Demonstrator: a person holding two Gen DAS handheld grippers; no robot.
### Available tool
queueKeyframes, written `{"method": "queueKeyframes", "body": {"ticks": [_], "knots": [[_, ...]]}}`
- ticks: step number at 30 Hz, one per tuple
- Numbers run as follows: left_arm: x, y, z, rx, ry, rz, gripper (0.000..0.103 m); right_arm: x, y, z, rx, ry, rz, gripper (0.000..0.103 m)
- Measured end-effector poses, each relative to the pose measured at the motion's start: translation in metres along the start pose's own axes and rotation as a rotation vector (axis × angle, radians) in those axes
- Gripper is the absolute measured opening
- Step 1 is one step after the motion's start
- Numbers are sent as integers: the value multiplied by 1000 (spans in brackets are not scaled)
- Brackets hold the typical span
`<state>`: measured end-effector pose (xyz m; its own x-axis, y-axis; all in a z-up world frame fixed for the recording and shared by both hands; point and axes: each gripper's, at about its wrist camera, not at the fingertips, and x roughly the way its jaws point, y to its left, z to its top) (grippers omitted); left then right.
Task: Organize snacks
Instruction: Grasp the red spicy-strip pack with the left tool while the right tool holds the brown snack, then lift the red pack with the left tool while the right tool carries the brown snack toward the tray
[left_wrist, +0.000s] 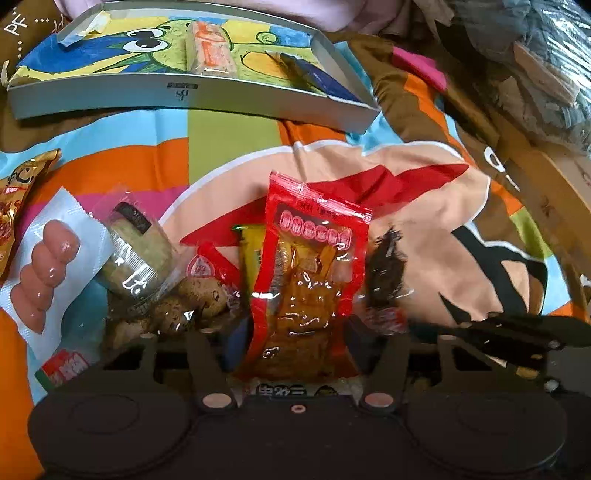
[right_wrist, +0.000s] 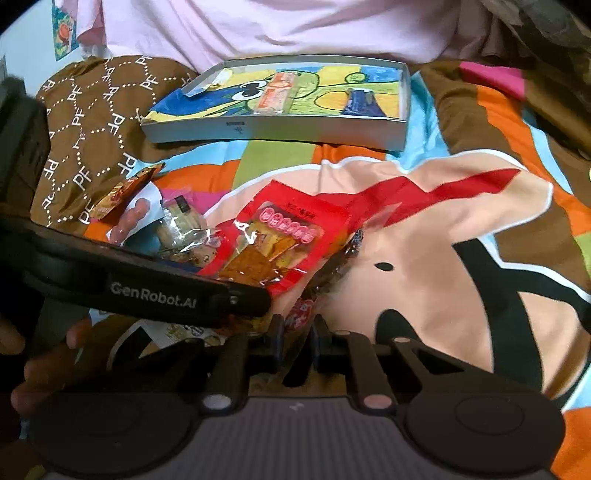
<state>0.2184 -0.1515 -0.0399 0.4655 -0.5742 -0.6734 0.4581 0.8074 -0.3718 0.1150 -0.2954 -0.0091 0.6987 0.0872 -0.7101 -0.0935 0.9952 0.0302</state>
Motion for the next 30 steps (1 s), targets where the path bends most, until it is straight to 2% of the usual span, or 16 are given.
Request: {"method": "queueKeyframes", "body": {"ticks": [4,5,8,12,17,21,22,25,30], "knots": [[-5,0,-3,21,7,5,49,-8,-10,0,29,-7,13,16],[-7,-1,-4,34,5,18,42,-10,-13,0,37,-9,16,16],[-12,-5,-8,75,4,50,40,-9,-19,0,61,-1,29,16],[-12,-7,-9,84,9,52,40,-6,-18,-1,66,-1,27,18],[-6,-8,-9,61,6,53,43,4,-24,2,140,5,58,28],[0,-8,-9,53,10,66,45,15,-25,5,175,8,62,29],[0,-8,-8,48,8,67,44,16,-24,5,180,8,60,28],[-2,-9,-8,62,6,85,39,17,-24,5,187,1,68,19],[-10,-16,-9,106,-10,157,35,12,-15,4,142,-32,64,11]]}}
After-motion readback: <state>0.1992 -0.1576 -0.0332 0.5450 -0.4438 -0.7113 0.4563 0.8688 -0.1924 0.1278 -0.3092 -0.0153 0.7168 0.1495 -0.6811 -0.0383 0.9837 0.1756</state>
